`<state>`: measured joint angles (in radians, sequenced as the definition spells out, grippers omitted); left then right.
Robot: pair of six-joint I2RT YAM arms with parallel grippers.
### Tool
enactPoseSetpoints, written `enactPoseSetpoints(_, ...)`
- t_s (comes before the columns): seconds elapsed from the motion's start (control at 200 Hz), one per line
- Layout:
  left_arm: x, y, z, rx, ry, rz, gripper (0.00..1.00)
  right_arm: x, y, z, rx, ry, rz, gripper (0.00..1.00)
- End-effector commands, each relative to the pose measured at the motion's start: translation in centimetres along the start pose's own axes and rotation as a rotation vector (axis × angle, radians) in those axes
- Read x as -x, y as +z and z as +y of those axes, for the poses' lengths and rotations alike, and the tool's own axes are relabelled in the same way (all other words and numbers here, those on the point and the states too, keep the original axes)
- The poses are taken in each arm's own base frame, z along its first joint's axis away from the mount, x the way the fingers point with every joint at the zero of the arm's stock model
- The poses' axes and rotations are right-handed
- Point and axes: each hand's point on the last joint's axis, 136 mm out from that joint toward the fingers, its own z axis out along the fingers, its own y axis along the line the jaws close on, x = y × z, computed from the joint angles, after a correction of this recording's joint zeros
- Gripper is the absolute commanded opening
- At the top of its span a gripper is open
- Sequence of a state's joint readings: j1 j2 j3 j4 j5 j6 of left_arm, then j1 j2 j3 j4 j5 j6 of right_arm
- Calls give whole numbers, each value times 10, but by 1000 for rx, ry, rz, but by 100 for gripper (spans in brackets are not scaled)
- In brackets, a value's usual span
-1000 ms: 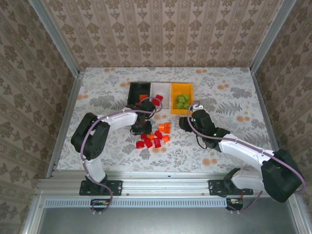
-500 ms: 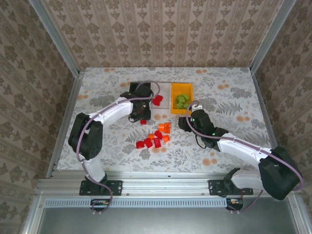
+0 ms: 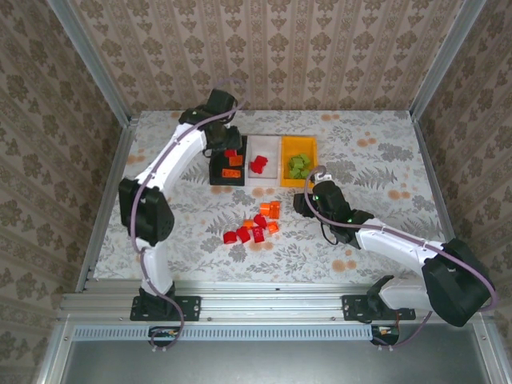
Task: Sort the legos into containers by color
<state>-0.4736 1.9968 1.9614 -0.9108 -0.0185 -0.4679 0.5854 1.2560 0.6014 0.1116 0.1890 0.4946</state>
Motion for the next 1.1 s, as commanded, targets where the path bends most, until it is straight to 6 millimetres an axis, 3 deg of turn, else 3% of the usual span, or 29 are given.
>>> enactPoseSetpoints(0.0,-14,34,6,24,28,134,0,6,-3,-1,-10,8,-37,52)
enactPoseSetpoints(0.045,-11,42,6,37,24,147,0,6,-2,-2,-13,7,-36,51)
enactPoseSetpoints(0.075,-5,46,18,50,-4,149,0,6,-2,-2,-16,6,-37,52)
enactPoseSetpoints(0.16,0,51,11,22,-14,145,0,6,-2,-2,-15,7,-38,51)
enactPoseSetpoints(0.32,11,46,-17,-97,-23,89,0,5,-1,-2,-13,8,-34,51)
enactPoseSetpoints(0.335,5,45,-33,-117,2,95,0,5,-1,-2,-13,8,-33,51)
enactPoseSetpoints(0.43,0,47,-60,-179,32,98,0,5,-1,-2,-15,7,-32,52)
enactPoseSetpoints(0.595,-6,58,-89,-245,57,104,2,4,0,-3,-20,7,-33,52)
enactPoseSetpoints(0.805,-21,89,-93,-240,40,175,8,5,-1,-2,-19,7,-32,52)
enactPoseSetpoints(1.01,-25,95,-95,-233,40,193,12,7,-4,-3,-19,7,-39,53)
enactPoseSetpoints(1.095,-29,100,-91,-217,29,207,20,8,-6,-3,-17,8,-43,54)
